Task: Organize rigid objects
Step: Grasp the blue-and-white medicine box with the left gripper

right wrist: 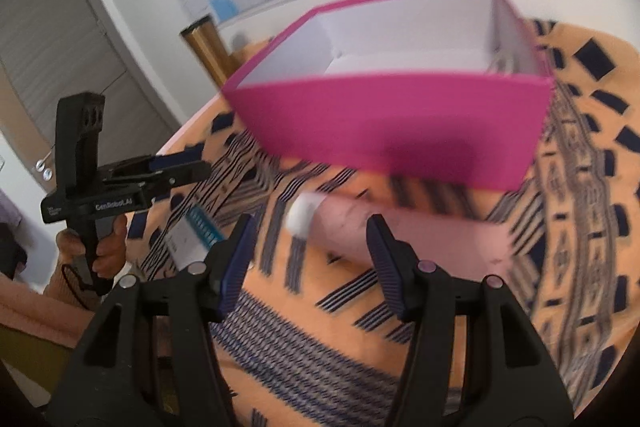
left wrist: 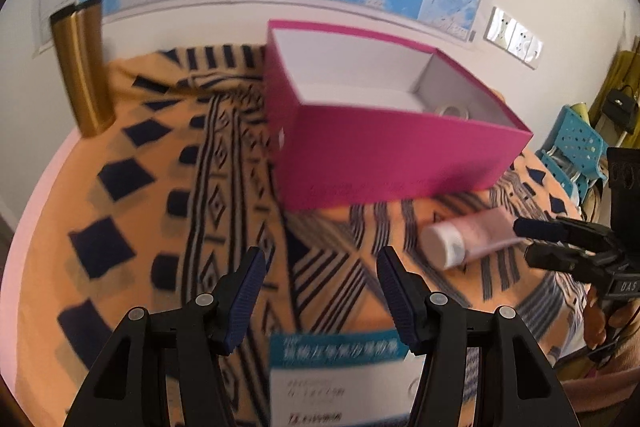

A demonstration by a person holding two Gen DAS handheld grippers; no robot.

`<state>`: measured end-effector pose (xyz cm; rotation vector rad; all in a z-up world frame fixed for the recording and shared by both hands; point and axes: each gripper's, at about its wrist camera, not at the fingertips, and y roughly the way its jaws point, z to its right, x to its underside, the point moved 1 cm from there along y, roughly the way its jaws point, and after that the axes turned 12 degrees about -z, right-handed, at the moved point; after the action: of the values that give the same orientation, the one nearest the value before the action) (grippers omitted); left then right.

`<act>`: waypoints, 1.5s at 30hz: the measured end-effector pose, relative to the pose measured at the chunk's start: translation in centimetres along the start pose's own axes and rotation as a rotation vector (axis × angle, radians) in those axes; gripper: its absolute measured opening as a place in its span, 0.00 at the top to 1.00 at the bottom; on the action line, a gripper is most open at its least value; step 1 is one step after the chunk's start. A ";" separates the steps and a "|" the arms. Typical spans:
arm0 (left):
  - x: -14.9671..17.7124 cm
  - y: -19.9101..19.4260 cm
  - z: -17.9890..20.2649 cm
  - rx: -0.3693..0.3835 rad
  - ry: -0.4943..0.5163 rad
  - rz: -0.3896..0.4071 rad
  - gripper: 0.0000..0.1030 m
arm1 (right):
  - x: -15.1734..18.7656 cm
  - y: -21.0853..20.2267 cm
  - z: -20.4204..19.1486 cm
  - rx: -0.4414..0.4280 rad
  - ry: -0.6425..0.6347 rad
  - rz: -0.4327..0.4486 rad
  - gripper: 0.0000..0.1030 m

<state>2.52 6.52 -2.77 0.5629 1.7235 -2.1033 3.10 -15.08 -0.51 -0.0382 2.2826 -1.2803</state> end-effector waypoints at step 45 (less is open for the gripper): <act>5.4 0.2 0.5 0.111 -0.012 -0.102 0.44 | 1.8 7.4 -5.7 -0.145 -0.073 -0.172 0.56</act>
<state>-2.05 5.89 -5.63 0.5016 1.6691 -2.2796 0.65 -6.97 -4.83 -0.3336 2.3459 -1.1723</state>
